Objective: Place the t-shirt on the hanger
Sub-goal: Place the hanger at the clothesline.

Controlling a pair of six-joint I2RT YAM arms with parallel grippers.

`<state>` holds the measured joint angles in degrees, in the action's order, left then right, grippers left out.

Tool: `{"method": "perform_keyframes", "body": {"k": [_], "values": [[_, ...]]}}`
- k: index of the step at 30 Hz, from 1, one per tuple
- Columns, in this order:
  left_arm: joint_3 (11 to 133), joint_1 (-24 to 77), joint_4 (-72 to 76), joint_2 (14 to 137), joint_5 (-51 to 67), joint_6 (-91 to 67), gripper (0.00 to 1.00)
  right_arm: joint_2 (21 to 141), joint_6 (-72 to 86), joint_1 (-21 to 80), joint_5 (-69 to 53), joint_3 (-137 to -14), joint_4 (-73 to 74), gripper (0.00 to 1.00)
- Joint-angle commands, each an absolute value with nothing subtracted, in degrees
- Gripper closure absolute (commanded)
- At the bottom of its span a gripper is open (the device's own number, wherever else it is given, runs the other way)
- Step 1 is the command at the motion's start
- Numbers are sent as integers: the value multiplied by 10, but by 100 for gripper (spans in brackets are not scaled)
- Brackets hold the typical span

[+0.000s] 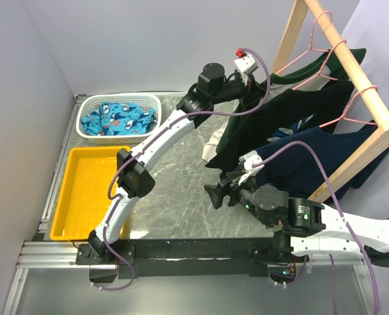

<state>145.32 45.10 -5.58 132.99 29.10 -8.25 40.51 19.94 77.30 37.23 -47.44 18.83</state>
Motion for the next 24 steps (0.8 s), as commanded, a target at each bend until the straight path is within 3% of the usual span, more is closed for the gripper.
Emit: {"method": "perform_keyframes", "body": {"k": [1, 24], "values": [[1486, 458, 17, 1311, 299, -86, 99, 400, 209, 778, 392, -473, 183, 6], [1485, 452, 88, 1339, 313, -134, 99, 403, 220, 781, 429, -483, 202, 6]]}}
